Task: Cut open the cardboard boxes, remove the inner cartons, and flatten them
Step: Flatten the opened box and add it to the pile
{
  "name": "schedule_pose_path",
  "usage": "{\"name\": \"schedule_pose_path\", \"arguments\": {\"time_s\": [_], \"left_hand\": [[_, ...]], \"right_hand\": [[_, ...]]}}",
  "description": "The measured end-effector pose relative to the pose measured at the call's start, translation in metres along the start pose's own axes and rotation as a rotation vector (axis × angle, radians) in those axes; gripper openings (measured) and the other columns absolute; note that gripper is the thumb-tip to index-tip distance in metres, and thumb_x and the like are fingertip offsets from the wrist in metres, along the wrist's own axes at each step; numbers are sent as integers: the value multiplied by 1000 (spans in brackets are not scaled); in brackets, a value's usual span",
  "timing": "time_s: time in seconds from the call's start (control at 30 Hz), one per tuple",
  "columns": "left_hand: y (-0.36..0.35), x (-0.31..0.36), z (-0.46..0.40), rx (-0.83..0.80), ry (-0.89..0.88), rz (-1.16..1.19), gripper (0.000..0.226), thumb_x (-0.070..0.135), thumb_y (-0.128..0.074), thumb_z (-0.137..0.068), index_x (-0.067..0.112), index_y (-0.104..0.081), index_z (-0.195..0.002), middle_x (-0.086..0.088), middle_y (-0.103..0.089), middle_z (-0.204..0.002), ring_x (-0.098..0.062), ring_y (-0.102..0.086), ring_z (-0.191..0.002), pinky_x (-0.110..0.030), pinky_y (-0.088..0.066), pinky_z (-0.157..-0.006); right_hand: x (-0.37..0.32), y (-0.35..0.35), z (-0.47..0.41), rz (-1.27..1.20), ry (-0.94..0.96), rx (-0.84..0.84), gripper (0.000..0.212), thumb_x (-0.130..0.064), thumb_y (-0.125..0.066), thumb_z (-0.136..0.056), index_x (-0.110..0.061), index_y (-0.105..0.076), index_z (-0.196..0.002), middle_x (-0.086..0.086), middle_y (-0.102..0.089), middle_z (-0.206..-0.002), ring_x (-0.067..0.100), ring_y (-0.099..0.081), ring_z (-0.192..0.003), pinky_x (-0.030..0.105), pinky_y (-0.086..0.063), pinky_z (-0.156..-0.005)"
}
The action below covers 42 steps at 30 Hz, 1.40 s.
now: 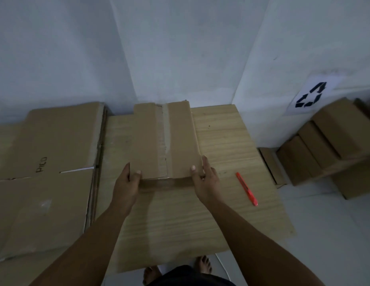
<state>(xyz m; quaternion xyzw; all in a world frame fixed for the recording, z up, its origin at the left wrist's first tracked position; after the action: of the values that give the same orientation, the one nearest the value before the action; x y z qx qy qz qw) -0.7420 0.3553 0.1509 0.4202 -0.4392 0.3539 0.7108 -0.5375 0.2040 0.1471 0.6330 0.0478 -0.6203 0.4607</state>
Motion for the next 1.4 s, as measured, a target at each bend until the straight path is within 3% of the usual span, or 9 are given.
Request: {"name": "schedule_pose_path", "arguments": {"time_s": [0.13, 0.3, 0.43, 0.63, 0.77, 0.93, 1.07, 1.2, 1.4], "left_hand": [[-3, 2, 2, 33, 4, -15, 59, 24, -51, -104, 23, -27, -157, 6, -34, -158, -6, -36, -139, -29, -29, -115], [-7, 1, 2, 40, -85, -132, 55, 24, -46, -105, 27, -27, -157, 7, -32, -160, -1, -33, -136, -24, -26, -112], [-8, 2, 2, 19, -81, -159, 53, 27, -44, -106, 31, -28, -157, 7, -31, -160, -11, -33, -143, -23, -25, -110], [-3, 5, -4, -36, -60, -163, 58, 24, -46, -105, 36, -23, -157, 10, -29, -161, -7, -32, -143, -22, -25, -110], [-2, 14, -9, -110, -64, -202, 58, 21, -43, -105, 32, -23, -158, 6, -36, -155, -1, -37, -125, -18, -28, -101], [-6, 14, -3, -119, -44, -144, 55, 19, -46, -105, 29, -30, -156, 16, -42, -125, 12, -47, -84, 5, -34, -62], [-4, 14, 1, -183, -72, -105, 54, 25, -44, -107, 24, -26, -157, 17, -36, -142, 3, -36, -125, 8, -29, -81], [1, 8, -2, -214, -58, -83, 53, 39, -39, -106, 35, -24, -157, 8, -26, -161, 1, -28, -132, -19, -25, -108], [0, 5, -3, -241, -64, -73, 53, 38, -38, -107, 37, -21, -157, 9, -21, -163, -1, -25, -139, -21, -22, -111]], "right_hand": [[41, 36, 4, 151, -81, 235, 48, -44, -50, -100, -22, -52, -142, 13, -54, -138, 32, -51, -126, 45, -43, -102], [86, 79, 10, 533, -247, 281, 58, -12, -52, -93, -40, -43, -144, 5, -45, -141, 28, -42, -124, 44, -36, -97], [100, 89, 8, 649, -306, 239, 52, -13, -51, -93, -33, -45, -141, 8, -54, -131, 29, -48, -118, 46, -37, -98], [91, 84, 6, 376, -280, 198, 49, -6, -48, -99, -17, -43, -146, 13, -44, -131, 29, -51, -111, 44, -48, -95], [56, 76, 10, 159, -121, 281, 28, -16, -48, -103, -14, -57, -130, 1, -52, -111, 15, -58, -86, 27, -46, -73], [6, 56, 39, 109, 205, 274, 8, -28, -58, -99, -23, -56, -94, -10, -61, -73, 7, -59, -62, 21, -43, -53], [-9, 24, 60, 263, 353, 201, 18, -36, -70, -90, -21, -60, -84, -16, -57, -68, -4, -51, -56, 10, -30, -50], [-6, 1, 69, 315, 440, 182, 18, -37, -72, -88, -21, -63, -89, -10, -61, -79, 8, -54, -70, 22, -41, -58], [-8, -6, 72, 398, 434, 206, 13, -32, -72, -89, -23, -62, -90, -11, -60, -77, 8, -49, -69, 25, -38, -62]]}}
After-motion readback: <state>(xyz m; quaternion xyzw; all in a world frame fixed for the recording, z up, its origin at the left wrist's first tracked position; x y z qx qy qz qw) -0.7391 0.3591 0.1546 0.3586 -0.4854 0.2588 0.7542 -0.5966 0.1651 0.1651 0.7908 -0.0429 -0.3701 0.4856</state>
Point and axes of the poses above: each hand's wrist, its own z-axis away from the middle knuckle, its own y-axis out of the back of the hand, x = y × z, the point moved 3 cm from there along -z, towards the middle knuckle
